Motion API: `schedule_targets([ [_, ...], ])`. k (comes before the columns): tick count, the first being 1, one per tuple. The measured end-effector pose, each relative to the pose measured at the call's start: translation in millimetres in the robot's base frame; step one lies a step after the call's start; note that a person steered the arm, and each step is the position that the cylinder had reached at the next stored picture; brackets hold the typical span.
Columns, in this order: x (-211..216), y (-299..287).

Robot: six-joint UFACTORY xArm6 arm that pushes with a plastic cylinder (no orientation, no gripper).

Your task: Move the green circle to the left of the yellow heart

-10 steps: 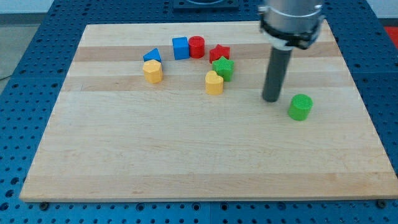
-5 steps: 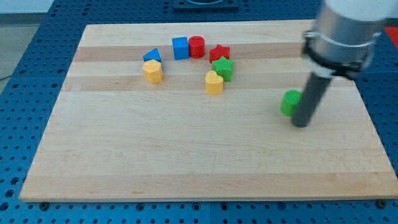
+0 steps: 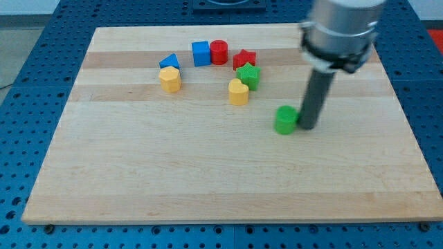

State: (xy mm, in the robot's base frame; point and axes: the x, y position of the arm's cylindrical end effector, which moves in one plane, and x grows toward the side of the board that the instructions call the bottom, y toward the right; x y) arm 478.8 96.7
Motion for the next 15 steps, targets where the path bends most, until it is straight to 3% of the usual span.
schedule_targets([
  [1, 20, -51],
  [2, 20, -60],
  [4, 11, -9],
  [5, -9, -11],
  [7, -15, -101],
  [8, -16, -111],
  [9, -6, -86],
  [11, 26, -124],
  [13, -29, -146],
  [15, -6, -171],
])
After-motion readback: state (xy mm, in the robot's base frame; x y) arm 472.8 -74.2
